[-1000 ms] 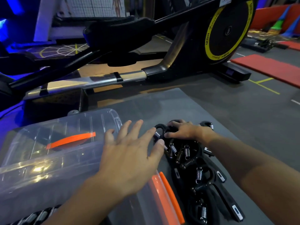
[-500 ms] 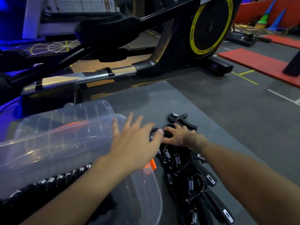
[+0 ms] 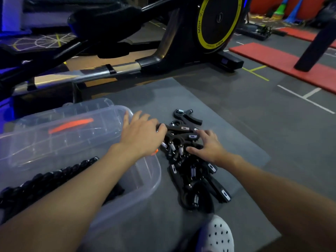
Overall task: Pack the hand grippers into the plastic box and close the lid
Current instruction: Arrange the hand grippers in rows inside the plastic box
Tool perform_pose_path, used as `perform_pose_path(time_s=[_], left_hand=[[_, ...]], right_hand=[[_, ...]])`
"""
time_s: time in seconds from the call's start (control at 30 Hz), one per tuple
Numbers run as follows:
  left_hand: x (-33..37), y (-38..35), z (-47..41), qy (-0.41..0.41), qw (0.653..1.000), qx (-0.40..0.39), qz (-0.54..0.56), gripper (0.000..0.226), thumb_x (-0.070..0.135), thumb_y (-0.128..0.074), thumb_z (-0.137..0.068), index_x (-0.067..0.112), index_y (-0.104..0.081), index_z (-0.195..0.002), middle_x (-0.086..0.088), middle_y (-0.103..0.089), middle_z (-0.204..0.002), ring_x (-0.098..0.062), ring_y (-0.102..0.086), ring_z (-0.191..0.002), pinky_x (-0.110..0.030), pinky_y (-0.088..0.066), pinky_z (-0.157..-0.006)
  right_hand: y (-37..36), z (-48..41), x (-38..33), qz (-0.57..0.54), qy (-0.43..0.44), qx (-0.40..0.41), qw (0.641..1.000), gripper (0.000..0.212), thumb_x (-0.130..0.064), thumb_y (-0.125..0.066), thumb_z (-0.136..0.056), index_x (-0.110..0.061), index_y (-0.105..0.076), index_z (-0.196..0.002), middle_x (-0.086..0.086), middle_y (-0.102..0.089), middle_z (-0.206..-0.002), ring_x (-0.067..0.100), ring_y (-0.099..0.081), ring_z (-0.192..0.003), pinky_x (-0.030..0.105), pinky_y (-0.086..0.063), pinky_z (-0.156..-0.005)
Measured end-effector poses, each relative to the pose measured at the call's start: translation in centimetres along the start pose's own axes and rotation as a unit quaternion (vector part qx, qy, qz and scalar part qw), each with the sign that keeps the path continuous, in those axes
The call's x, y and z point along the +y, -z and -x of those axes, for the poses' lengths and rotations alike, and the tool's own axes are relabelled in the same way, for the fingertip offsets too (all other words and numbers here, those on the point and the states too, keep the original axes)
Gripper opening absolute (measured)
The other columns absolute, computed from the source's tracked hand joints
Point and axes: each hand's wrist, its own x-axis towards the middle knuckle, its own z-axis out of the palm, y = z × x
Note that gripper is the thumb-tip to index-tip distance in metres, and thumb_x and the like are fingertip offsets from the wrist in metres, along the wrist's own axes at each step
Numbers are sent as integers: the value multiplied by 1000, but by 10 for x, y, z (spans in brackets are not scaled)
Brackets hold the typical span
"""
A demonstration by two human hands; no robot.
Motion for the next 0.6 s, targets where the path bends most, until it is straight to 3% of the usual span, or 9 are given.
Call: perform_pose_path(time_s=[0.13,0.37,0.6], left_hand=[[4,-1,12,0,1000,7,23,45,42,-31,-96,22,-67,-112,-2,-55,-133,-22,-27,-139,-49,-2,-120],[13,-9,51,-27,998,29,53,42,40,-33,-98,22,-66,-117,1,-48,-139,-19,-17,-145,-47,-3,-121],[13,-7,59,-15,997,12,71,43,32,-29,-99,20,-66,-118,2,-40,-149,-17,-10,-149,-53,-3,-121]], right_hand=[[-7,49,24,-31,-59,-46,997,82,-54,-80,-68,-26,-43,-136,5,-44,-123,25,-48,-121,43,-41,-106],[-33,88,36,24,-74,-38,996,95,-53,-85,-53,-23,-41,-132,1,-40,-116,27,-47,-116,47,-45,-99],[-42,96,23,61,-51,-13,997,84,-42,-79,-54,-21,-43,-127,3,-46,-121,27,-49,-110,46,-48,-93]])
